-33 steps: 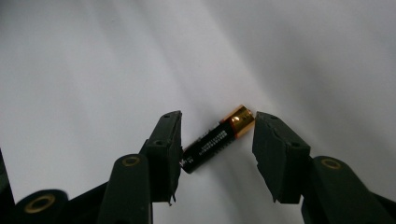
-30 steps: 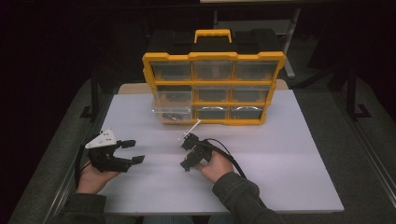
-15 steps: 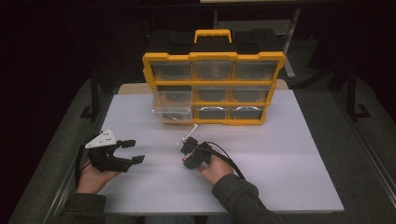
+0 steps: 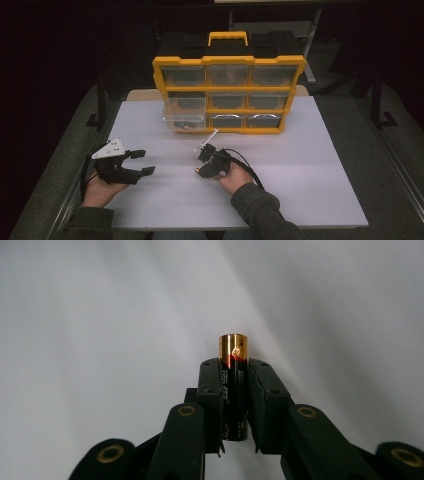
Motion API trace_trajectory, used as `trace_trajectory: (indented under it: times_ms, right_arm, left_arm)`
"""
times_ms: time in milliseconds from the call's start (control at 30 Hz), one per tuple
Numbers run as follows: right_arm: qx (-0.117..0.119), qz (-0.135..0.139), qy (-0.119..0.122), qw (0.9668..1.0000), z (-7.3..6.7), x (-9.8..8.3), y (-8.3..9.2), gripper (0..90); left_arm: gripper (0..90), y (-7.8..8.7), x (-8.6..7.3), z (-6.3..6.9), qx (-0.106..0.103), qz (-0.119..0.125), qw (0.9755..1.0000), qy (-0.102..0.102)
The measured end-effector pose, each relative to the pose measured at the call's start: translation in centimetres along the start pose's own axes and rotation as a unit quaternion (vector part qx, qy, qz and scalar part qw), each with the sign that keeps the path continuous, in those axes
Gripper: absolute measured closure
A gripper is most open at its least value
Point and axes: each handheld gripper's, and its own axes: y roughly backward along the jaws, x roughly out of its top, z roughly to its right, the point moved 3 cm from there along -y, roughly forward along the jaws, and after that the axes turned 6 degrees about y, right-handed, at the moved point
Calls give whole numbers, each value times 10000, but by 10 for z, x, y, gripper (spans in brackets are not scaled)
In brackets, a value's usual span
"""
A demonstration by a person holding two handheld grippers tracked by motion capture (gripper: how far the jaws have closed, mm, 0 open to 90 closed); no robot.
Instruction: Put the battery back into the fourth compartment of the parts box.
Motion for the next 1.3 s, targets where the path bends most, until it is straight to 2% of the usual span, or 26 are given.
trace_trajectory:
  times_ms: [167,233,267,367,400,433,500,667,733,800,1033,1100,1300]
  right_arm:
    - [68,163,-177,9997,7,-1,18,761]
    - [65,226,-76,9997,12,-2,24,761]
    - [71,201,-184,9996,12,-2,29,761]
    - [54,247,-186,9995,18,-2,41,761]
    - [29,258,-167,9995,20,-2,45,761]
    - [60,264,-205,9994,21,-2,49,761]
    - [72,316,-160,9993,24,-2,52,761]
    - [56,383,-255,9989,36,0,69,761]
    - [29,427,-275,9987,40,2,77,761]
    - [-16,509,-192,9985,45,4,85,761]
    - [-74,652,-261,9975,57,11,108,761]
    - [-91,640,-320,9974,59,12,113,761]
    - [-201,646,-281,9973,71,16,125,761]
  left_arm:
    - [275,1,0,0,8,34,10000,21]
    - [275,0,0,1,9,39,10000,24]
    - [275,0,0,1,9,33,10000,22]
    - [275,0,0,0,4,10,10000,-11]
    - [275,-1,0,1,-7,57,10000,41]
    - [275,0,1,0,-2,32,10000,-26]
    - [275,0,0,0,0,-3,10000,-14]
    - [275,0,0,0,12,7,10000,6]
    - [275,0,0,0,9,16,10000,8]
    - [275,0,1,0,6,19,10000,5]
    - [275,1,1,1,6,31,10000,6]
    - [275,1,0,1,7,45,10000,37]
    - [274,1,0,0,18,36,10000,29]
